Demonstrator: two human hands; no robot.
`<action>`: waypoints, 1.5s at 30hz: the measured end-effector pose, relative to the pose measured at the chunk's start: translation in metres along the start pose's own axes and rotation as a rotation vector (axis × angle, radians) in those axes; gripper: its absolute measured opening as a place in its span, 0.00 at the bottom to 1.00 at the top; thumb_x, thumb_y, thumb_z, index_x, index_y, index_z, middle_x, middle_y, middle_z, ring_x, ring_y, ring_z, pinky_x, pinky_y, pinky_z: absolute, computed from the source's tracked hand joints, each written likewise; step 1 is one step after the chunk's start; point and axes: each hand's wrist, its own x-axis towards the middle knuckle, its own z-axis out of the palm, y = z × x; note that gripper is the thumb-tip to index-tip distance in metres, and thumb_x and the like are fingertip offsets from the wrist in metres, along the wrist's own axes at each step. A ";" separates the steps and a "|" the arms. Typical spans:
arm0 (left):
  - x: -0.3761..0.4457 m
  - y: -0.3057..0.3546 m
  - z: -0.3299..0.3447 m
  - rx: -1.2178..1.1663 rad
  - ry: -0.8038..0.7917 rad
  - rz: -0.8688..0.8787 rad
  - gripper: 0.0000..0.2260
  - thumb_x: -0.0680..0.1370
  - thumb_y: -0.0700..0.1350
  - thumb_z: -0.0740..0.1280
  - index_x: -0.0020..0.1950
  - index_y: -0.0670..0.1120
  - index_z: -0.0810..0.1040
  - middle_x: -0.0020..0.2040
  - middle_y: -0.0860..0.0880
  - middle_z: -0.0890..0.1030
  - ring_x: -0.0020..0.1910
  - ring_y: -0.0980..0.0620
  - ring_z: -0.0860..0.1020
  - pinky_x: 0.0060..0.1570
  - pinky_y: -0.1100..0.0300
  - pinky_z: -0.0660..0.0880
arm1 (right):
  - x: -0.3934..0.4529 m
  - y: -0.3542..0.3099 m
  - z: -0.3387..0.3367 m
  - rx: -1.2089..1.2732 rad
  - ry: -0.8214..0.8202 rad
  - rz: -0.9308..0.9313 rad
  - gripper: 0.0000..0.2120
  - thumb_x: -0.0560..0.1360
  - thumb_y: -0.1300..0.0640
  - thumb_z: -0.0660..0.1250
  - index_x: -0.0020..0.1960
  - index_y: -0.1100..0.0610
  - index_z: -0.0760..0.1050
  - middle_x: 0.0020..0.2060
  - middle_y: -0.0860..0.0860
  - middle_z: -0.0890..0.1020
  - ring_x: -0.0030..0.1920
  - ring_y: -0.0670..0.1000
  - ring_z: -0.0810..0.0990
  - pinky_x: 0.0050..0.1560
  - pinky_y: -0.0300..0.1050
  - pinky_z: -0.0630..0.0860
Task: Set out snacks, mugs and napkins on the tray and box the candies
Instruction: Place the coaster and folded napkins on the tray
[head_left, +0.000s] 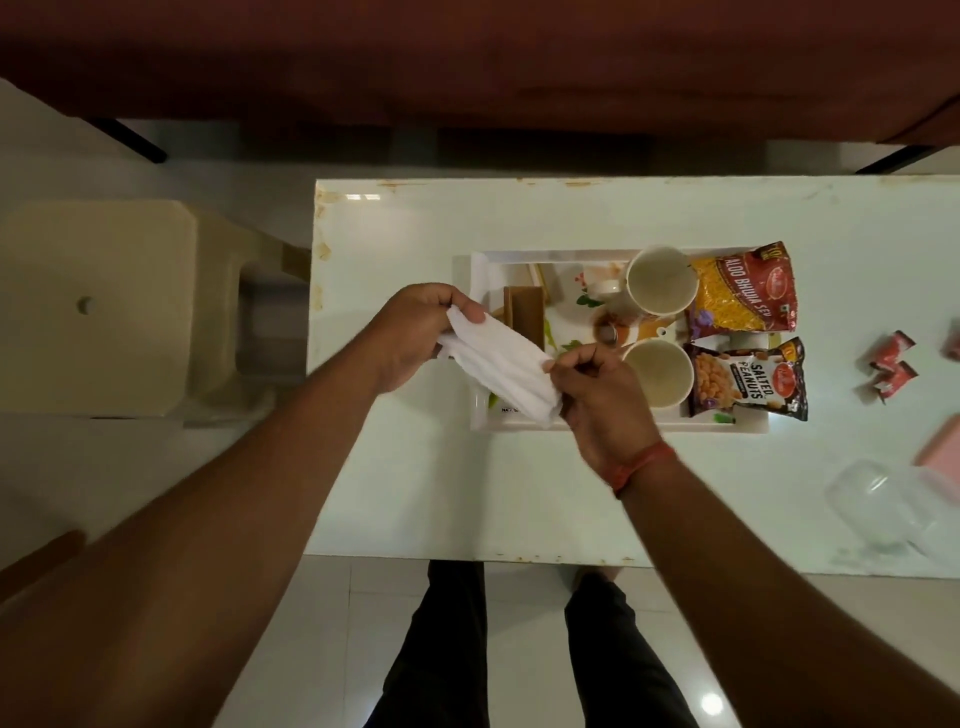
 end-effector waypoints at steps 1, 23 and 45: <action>0.005 0.008 0.001 0.005 -0.044 -0.033 0.11 0.75 0.33 0.65 0.39 0.44 0.83 0.46 0.47 0.84 0.46 0.47 0.81 0.41 0.58 0.78 | -0.004 0.006 0.001 0.056 0.032 0.016 0.13 0.75 0.71 0.66 0.38 0.57 0.72 0.40 0.55 0.79 0.43 0.52 0.79 0.43 0.48 0.77; 0.087 0.038 0.090 1.073 0.150 0.238 0.11 0.75 0.34 0.67 0.57 0.40 0.79 0.58 0.41 0.78 0.55 0.43 0.78 0.56 0.52 0.77 | 0.011 0.060 0.041 0.590 0.448 0.307 0.09 0.76 0.72 0.64 0.38 0.66 0.78 0.39 0.60 0.81 0.43 0.56 0.81 0.44 0.47 0.82; 0.091 0.013 0.067 1.047 0.365 0.425 0.14 0.82 0.50 0.59 0.61 0.43 0.76 0.58 0.44 0.78 0.56 0.45 0.77 0.57 0.50 0.76 | 0.015 0.046 0.022 -0.175 0.529 0.248 0.12 0.76 0.62 0.64 0.59 0.61 0.71 0.56 0.61 0.80 0.55 0.62 0.81 0.56 0.52 0.79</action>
